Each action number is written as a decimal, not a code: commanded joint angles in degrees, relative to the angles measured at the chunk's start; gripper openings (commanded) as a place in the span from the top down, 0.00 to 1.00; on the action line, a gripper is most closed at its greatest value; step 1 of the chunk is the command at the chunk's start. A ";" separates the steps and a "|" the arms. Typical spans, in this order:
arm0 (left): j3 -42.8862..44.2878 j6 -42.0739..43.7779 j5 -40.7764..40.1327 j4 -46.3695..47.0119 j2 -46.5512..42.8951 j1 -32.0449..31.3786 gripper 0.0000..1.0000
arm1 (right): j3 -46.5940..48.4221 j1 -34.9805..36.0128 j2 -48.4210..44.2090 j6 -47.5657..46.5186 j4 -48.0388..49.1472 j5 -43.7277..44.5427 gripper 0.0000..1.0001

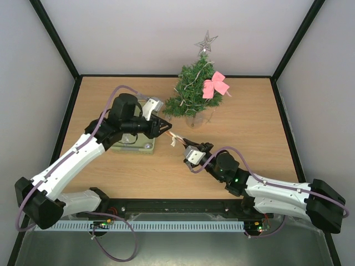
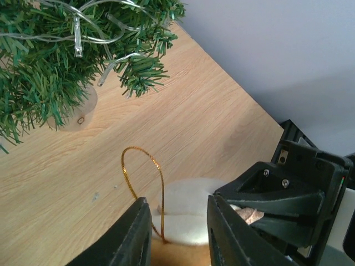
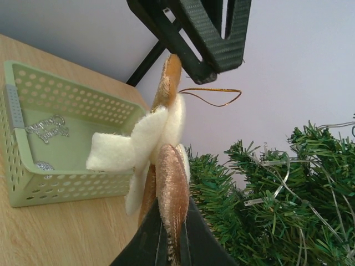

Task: Decorate the small christmas tree
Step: Hang the decoration item on the Christmas tree.

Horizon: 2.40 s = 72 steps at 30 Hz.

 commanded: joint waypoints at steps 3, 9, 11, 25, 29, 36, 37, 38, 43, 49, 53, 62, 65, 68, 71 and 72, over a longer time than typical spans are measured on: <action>1.93 3.81 -1.16 -0.84 2.85 0.45 0.78 | 1.53 0.41 2.74 2.69 2.06 1.94 0.98; 2.29 3.99 -1.40 -1.43 4.14 0.51 0.97 | 1.12 0.44 3.81 3.50 3.01 4.60 0.98; 1.93 3.16 -2.13 -0.14 3.34 0.59 0.98 | 0.30 0.41 4.32 4.59 4.53 5.23 0.98; -6.43 -10.49 -4.28 16.34 0.18 3.50 0.98 | -7.20 -0.04 15.55 22.30 28.59 7.66 0.98; -6.95 -10.36 -7.51 16.26 -0.57 3.71 0.90 | -8.57 -0.56 19.16 21.17 32.82 8.35 0.98; -9.02 -8.13 -10.48 15.09 -3.00 4.85 0.63 | -6.32 -4.82 18.55 17.34 27.85 2.37 0.98; -9.50 -7.73 -10.58 15.09 -3.32 5.03 0.60 | -5.65 -5.25 18.44 16.63 26.54 1.14 0.98; -9.88 -7.10 -10.55 15.21 -3.54 5.12 0.58 | -4.84 -5.46 18.47 16.00 25.11 -0.01 0.98; -11.71 -3.37 -10.93 15.59 -4.29 5.26 0.47 | -1.12 -5.58 19.54 13.80 19.41 -6.12 0.98; -11.63 -2.57 -8.87 14.55 -2.97 5.39 0.43 | 1.96 -6.13 22.97 13.39 19.89 -4.78 0.98; -11.64 -1.57 -7.62 13.69 -2.30 5.39 0.41 | 2.51 -8.02 24.45 16.21 20.33 -5.38 0.98; -12.13 -1.36 -7.03 15.00 -1.34 5.42 0.41 | 0.09 -10.64 25.99 22.77 25.46 -6.02 0.98; -12.37 -1.34 -6.82 15.00 -0.88 5.39 0.41 | -0.53 -11.10 25.98 23.80 26.41 -6.20 0.98; -12.65 -1.34 -6.71 14.98 -0.84 5.39 0.41 | -1.27 -11.99 25.75 24.94 27.21 -6.27 0.98; -13.17 -1.50 -6.90 15.68 -0.82 5.39 0.42 | -1.15 -12.32 25.32 25.38 26.59 -6.33 0.98; -13.44 -1.66 -6.90 16.36 -0.67 5.41 0.42 | -0.93 -12.34 25.12 25.68 26.09 -6.44 0.98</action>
